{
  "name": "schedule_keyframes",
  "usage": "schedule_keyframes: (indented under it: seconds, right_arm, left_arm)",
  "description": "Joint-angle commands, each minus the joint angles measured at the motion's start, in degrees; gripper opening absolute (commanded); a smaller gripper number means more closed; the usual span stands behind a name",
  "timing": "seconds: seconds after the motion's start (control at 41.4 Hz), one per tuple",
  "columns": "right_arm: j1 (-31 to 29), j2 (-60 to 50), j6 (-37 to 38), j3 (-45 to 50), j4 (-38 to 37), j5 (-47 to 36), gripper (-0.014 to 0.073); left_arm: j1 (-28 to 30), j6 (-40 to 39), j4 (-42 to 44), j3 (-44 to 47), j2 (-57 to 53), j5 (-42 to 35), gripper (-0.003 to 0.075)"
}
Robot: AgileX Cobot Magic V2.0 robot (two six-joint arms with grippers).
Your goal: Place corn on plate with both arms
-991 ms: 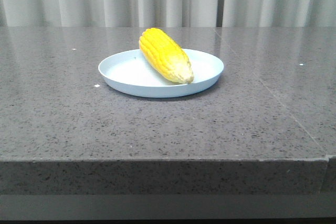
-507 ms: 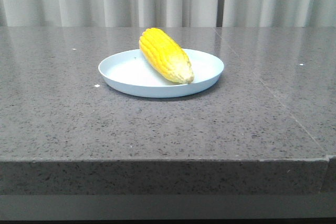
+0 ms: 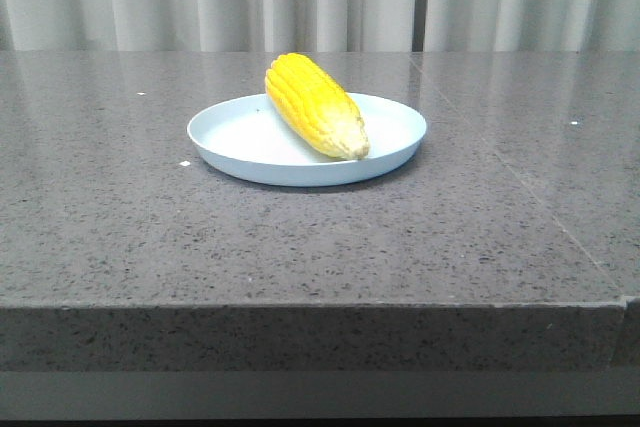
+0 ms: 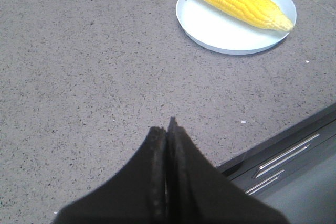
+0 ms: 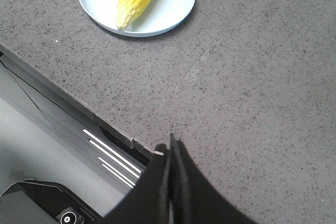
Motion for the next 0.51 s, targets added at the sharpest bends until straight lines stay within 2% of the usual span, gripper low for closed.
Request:
schedule_keyframes:
  seconds: [0.0, 0.121, 0.266, 0.362, 0.483]
  right_arm:
    - [-0.06, 0.31, -0.37, -1.42, -0.56, -3.82, -0.0066]
    - [-0.06, 0.31, -0.37, -1.42, -0.56, -3.76, -0.0066]
    - [-0.06, 0.31, -0.37, -1.42, -0.56, -3.79, -0.0066]
    - [-0.06, 0.31, -0.37, -1.42, -0.56, -3.79, -0.0066]
    - [-0.06, 0.31, -0.37, -1.42, -0.56, -3.79, -0.0066]
  left_arm:
    - [-0.34, -0.57, -0.05, -1.46, 0.45, -4.04, -0.002]
    - [-0.01, -0.57, -0.05, -0.87, -1.08, -4.26, -0.002]
    - [5.08, -0.57, 0.1, 2.5, -6.02, -7.2, -0.002]
    - [9.92, -0.57, 0.1, 8.13, -10.57, -13.83, -0.002]
    - [15.56, -0.57, -1.44, 18.74, -16.41, -26.83, -0.002]
